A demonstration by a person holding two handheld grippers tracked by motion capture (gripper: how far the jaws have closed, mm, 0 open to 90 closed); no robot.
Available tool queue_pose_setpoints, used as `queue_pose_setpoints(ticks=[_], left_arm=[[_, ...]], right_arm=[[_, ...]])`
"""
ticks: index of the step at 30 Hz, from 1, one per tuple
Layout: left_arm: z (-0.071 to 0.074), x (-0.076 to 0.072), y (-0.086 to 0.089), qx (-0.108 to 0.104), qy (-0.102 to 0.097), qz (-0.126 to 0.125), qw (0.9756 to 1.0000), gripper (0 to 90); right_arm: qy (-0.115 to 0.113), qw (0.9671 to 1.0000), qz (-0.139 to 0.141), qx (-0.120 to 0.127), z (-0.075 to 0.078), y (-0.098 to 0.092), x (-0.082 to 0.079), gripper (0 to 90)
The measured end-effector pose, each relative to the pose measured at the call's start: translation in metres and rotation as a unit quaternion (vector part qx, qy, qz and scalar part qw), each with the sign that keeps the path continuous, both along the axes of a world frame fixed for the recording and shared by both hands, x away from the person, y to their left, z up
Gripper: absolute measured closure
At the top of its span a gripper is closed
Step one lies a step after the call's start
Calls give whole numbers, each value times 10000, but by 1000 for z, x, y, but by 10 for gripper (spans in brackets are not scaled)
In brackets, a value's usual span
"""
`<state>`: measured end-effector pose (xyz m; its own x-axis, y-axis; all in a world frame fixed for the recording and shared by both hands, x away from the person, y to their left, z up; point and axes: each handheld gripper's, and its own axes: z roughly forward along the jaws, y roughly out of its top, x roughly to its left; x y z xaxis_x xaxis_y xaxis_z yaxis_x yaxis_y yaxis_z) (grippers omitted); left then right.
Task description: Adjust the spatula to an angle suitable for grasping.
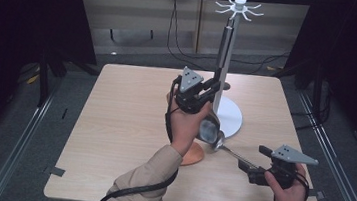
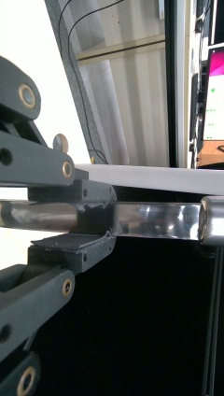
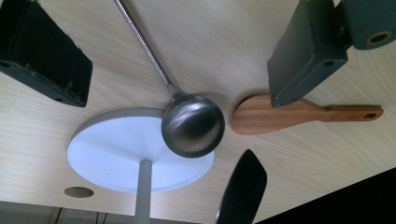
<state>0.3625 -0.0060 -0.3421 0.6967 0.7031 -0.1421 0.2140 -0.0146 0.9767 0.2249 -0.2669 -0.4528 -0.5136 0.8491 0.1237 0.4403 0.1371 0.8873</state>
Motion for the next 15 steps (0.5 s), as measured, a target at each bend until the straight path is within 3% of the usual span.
queue_pose_setpoints(ticks=[15], left_arm=[[-4,11,-9,62,-96,106,9999,759]], right_arm=[[-12,10000,16,57,0,-1,1,57]])
